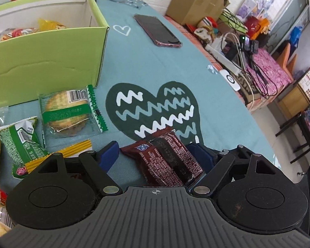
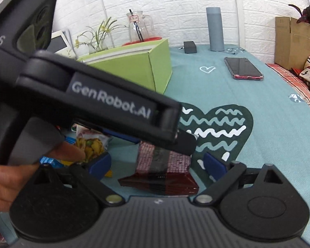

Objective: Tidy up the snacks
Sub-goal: 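Close the left gripper on the dark red chocolate packet and lift it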

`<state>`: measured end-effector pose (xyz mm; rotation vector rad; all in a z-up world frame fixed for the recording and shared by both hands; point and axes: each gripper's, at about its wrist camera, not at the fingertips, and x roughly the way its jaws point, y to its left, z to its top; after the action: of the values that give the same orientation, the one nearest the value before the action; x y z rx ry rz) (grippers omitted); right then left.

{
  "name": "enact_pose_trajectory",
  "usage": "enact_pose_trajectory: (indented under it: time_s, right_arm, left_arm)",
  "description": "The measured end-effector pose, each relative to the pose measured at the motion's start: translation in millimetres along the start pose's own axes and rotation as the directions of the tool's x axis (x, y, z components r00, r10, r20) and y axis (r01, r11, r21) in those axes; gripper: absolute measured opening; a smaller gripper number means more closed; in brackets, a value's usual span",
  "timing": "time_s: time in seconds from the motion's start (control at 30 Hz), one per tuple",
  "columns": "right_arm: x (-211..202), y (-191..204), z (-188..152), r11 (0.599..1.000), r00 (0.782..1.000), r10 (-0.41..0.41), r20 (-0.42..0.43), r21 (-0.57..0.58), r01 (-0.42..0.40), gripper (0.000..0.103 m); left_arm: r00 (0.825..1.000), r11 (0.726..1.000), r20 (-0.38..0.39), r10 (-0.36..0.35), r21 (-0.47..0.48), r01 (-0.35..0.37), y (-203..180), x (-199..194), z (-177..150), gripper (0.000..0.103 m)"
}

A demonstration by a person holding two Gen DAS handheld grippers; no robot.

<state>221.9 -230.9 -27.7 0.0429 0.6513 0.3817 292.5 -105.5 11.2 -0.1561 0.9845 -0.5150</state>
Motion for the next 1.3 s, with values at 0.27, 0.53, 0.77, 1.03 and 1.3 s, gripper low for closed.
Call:
enact_pose_trajectory:
  time_s: [0.27,0.53,0.77,1.03,1.3]
  right_arm:
    - [2.1,2.8,2.4,1.0,1.0,0.015,-0.015,-0.014,-0.015,0.102]
    - [1.8,3.8,2.8,1.0,1.0,0.012,-0.015,-0.014,-0.012,0.102]
    - [-19.7,12.5,-2.0,0.994,0.996,-0.091,0.026,-0.066,0.092,0.102]
    - [-9.9,15.7,-4.8,0.991,0.997,-0.079,-0.001,-0.105,0.079,0.071]
    - [-30.8,14.4,19.3,0.994,0.995,-0.082,0.065,-0.073,0.086,0.061]
  left_arm:
    - [1.0,0.999,0.0,-0.031,-0.015,0.031,7.0,-2.4,-1.0,0.067]
    - [0.997,0.996,0.005,-0.083,-0.031,0.083,11.8,-9.8,-4.0,0.067]
    - [0.977,0.973,0.014,-0.214,-0.086,0.215,23.3,-29.7,-7.4,0.066]
    - [0.995,0.994,-0.007,-0.103,0.029,0.103,2.9,-11.3,-14.0,0.03]
    - [0.984,0.985,0.045,-0.172,0.008,0.172,4.0,-32.3,5.3,0.013]
